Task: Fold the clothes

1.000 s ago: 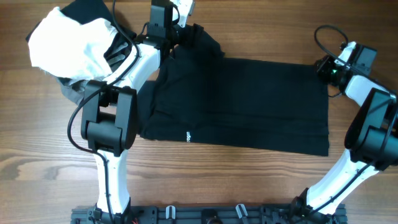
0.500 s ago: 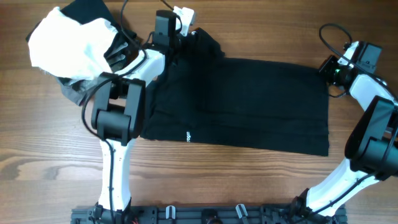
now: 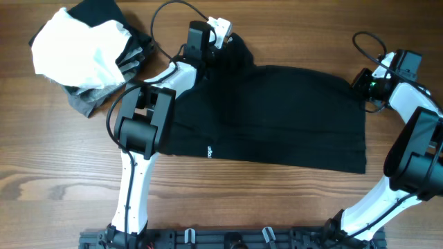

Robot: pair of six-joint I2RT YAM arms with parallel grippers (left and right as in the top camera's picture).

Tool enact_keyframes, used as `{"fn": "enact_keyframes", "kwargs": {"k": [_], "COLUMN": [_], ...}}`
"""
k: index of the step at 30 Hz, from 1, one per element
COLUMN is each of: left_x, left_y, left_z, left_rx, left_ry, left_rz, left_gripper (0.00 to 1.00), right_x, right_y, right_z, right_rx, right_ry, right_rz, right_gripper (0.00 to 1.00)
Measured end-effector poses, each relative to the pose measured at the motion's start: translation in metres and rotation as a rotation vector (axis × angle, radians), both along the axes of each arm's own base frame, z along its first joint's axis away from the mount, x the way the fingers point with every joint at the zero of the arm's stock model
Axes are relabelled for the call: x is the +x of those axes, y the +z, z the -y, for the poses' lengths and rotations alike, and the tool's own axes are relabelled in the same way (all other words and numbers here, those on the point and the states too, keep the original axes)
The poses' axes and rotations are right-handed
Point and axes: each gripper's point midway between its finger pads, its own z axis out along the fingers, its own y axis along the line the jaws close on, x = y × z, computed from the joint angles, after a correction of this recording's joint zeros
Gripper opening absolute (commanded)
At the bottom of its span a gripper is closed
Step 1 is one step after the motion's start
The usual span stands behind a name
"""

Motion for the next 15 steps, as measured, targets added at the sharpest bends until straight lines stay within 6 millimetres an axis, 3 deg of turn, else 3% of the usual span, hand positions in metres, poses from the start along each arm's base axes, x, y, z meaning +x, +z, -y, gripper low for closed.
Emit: {"fn": "enact_keyframes", "kwargs": {"k": [4,6,8,11,15], "left_x": [0.008,0.007,0.001,-0.018,-0.054], "left_y": [0.008,0.025,0.044,0.067,0.077], "left_z": [-0.024,-0.036,-0.04,-0.043,-0.053], "left_rx": [0.003,0.007,0.01,0.028,0.072], "left_ry": [0.04,0.058,0.064,0.06,0.059], "left_rz": [-0.009,-0.026,-0.04,-0.102,-0.247], "left_gripper": [0.04,0.04,0.04,0.04,0.04], "right_x": [0.005,0.005,0.0,-0.009,-0.033], "right_y": [0.031,0.055,0.067,0.071,0.057], "right_z": [0.002,0.005,0.007,0.006,-0.002], "right_rx": [-0.05,-0.084,-0.105,-0.105,-0.046], "right_ry": [0.034,0.027,0.014,0.008,-0.025], "right_rz": [0.069,0.106,0.107,0.077,-0.038], "right_gripper": [0.04,0.04,0.04,0.04,0.04]}}
